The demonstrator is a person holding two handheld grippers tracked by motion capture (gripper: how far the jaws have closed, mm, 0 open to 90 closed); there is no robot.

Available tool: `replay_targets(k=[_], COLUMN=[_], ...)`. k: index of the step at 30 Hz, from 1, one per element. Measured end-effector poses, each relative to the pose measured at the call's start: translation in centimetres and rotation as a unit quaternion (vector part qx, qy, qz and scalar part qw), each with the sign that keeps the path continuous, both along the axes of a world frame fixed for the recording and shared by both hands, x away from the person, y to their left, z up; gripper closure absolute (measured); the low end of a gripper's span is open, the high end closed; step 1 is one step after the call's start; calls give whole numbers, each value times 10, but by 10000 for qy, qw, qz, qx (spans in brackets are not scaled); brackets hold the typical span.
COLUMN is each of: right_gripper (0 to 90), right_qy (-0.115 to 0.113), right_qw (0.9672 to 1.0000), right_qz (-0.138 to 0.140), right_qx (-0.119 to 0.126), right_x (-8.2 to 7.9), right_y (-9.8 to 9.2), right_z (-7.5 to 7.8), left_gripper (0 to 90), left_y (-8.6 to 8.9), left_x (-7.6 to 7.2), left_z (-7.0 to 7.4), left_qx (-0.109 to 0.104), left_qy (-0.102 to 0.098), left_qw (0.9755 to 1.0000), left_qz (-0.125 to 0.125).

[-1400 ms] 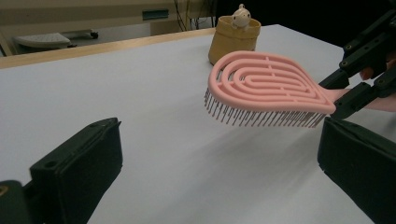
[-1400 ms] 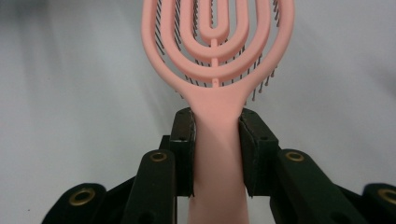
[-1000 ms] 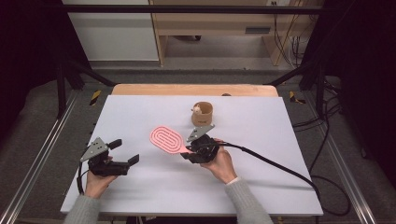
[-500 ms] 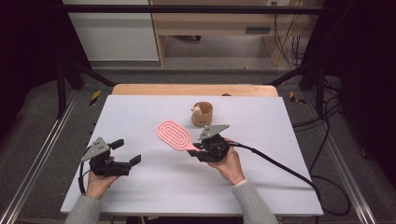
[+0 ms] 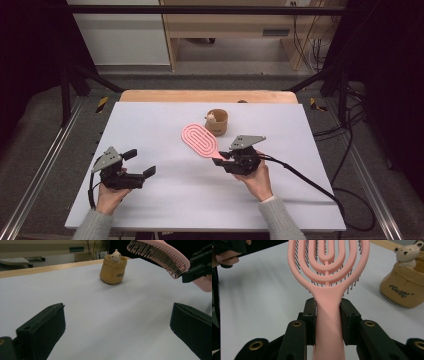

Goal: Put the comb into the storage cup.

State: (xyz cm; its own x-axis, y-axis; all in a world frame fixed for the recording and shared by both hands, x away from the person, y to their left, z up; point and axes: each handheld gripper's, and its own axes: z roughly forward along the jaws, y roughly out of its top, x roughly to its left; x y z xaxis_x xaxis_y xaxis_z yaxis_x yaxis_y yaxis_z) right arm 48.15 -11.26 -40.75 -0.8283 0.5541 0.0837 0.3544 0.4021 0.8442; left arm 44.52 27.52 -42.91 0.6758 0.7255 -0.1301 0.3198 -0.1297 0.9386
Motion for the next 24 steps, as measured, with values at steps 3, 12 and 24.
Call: replay_targets(k=[3, 12, 24], right_gripper=[699, 699, 699], right_qy=[-50, -116, -178], right_qw=[9999, 9991, 9980], right_qz=[-91, -284, -399], right_qx=[85, 278, 457], right_x=[-3, -7, -11], right_y=[-6, -19, -27], right_z=[-1, -8, -10], left_gripper=[0, 0, 0], left_y=[-3, -15, -34], left_x=[-1, -1, 1], left_z=[2, 6, 15], left_qx=[-22, -69, -199], left_qy=[12, 102, 121], left_qw=[10000, 9999, 9996], left_qz=[1, -9, -168])
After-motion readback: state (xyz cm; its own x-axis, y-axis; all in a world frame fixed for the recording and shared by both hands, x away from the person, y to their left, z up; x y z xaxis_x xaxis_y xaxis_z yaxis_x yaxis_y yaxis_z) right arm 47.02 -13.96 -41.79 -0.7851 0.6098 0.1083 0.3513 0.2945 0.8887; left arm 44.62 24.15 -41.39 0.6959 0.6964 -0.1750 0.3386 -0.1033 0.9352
